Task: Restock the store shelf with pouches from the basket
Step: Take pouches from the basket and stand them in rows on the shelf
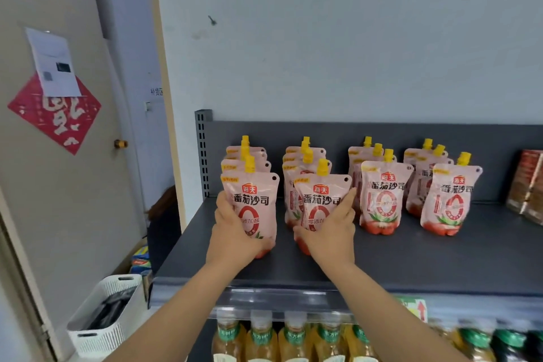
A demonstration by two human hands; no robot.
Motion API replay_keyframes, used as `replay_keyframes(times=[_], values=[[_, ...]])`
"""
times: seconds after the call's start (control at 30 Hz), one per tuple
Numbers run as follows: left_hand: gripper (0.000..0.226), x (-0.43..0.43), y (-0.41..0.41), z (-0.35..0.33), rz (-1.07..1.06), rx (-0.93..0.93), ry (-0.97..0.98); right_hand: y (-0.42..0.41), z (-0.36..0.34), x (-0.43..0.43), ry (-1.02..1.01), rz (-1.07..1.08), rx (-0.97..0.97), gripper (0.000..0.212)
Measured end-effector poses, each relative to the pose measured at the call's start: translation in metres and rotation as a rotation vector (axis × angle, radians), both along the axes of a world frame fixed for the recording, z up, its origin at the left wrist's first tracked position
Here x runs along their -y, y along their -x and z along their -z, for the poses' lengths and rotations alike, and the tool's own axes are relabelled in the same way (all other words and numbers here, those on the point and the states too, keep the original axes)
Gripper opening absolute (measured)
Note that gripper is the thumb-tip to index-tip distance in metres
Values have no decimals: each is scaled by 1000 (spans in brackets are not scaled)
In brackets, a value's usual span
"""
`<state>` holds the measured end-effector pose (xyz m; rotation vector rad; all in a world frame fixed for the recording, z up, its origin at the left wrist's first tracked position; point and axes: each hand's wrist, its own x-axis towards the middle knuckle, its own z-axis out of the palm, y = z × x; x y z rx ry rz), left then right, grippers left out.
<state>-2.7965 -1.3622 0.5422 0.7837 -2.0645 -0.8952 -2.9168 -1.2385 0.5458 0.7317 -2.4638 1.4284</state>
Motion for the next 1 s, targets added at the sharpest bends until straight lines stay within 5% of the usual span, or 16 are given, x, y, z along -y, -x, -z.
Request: replay_keyframes(times=[0.8,1.0], values=[[131,9,7,5,-48,-56,79,11,1,0,115,-167,-44,130],[150,-1,-8,-1,-194,171,127,0,2,-24,39,-45,-129,122]])
